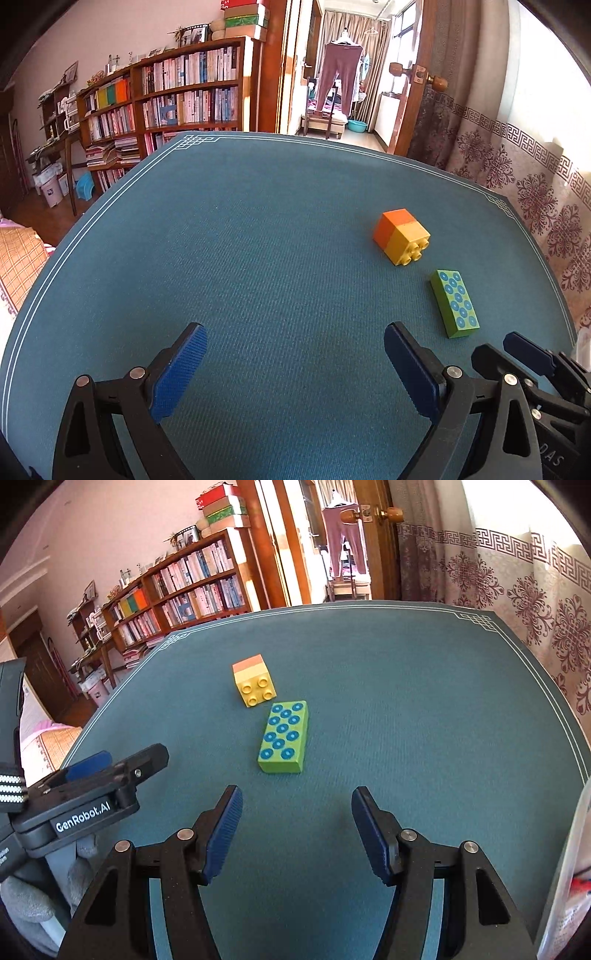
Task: Organize objects
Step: 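Grasp the green dotted brick with the right tool while left grasps the orange-yellow brick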
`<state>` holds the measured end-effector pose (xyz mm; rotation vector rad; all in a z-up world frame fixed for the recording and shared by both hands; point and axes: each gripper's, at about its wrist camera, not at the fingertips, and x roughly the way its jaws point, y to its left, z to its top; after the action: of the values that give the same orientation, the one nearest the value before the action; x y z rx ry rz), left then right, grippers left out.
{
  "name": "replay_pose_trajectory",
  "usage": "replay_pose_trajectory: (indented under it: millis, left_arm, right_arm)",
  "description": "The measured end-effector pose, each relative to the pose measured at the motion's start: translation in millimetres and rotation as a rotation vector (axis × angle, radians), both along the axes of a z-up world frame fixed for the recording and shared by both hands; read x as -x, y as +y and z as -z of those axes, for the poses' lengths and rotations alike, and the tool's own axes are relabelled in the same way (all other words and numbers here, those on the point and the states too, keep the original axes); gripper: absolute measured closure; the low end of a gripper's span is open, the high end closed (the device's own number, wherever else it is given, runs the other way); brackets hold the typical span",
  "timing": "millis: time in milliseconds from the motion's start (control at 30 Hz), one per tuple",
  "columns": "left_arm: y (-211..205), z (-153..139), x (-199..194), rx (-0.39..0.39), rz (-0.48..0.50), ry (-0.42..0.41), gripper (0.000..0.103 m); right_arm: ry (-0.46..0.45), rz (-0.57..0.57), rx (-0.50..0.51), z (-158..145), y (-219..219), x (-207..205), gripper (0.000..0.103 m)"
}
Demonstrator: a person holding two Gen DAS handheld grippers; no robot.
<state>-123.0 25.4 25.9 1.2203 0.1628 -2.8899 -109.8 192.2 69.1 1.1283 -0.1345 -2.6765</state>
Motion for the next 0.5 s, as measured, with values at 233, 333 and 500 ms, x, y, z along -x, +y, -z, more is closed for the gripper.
replay_pose_trajectory:
  millis: [233,333,500]
  left_arm:
    - [-8.4,2.5,-0.2,-0.016,-0.030,-0.012,0.004]
    - [-10.4,4.0,1.2,-0.017,-0.037,-0.018,0.004]
    - [-6.1,5.9,1.8,-0.004,-0.028,-0.022,0.004]
  right_arm:
    - [-0.014,-0.008,-0.029,4.9,-16.1,36.1,0.054]
    - [-0.036,-0.006,-0.023,9.6,-16.6,48.6,0.059]
    - [-0.029,-0.008,-0.043,9.9,-20.7,60.8,0.068]
